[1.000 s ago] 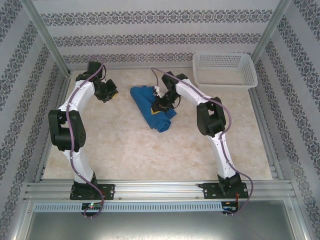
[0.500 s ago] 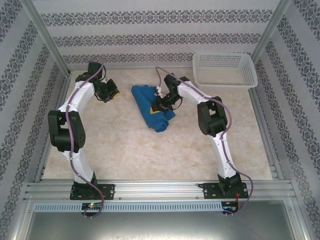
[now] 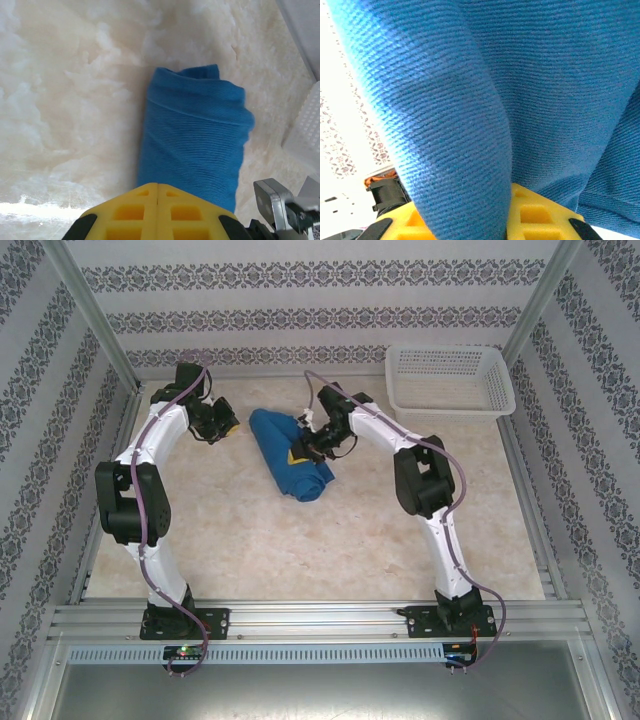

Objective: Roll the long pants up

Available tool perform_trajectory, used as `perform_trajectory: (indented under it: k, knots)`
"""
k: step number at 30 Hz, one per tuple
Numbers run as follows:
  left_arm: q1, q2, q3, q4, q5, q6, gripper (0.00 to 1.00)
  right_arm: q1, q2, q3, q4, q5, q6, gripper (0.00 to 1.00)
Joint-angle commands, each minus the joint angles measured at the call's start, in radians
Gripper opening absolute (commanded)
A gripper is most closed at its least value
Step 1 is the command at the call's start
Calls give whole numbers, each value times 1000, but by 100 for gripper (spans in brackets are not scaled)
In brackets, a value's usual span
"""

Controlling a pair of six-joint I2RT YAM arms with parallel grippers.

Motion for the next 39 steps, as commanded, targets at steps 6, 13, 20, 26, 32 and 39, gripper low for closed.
perform_trajectory:
  k: [6,13,20,26,32,39]
  knots:
    - [-11,-34,41,-10,13,18,0,-144,-90,-136,195,-86,164,0]
    - [-12,-26,55,-19,11,21,0,-135,-59,-184,365,-169,295,0]
    - [-43,-30,38,7,38,7,0,-64,-35,-160,452,-221,373,0]
    - [-104,12,2,121,72,-54,0,-23,-64,-194,574,-249,477,0]
    - [-146,87,58,155,73,-79,10,-9,-114,-257,605,-252,495,0]
    - [-184,209,118,172,64,-74,40,0,-133,-334,626,-244,494,0]
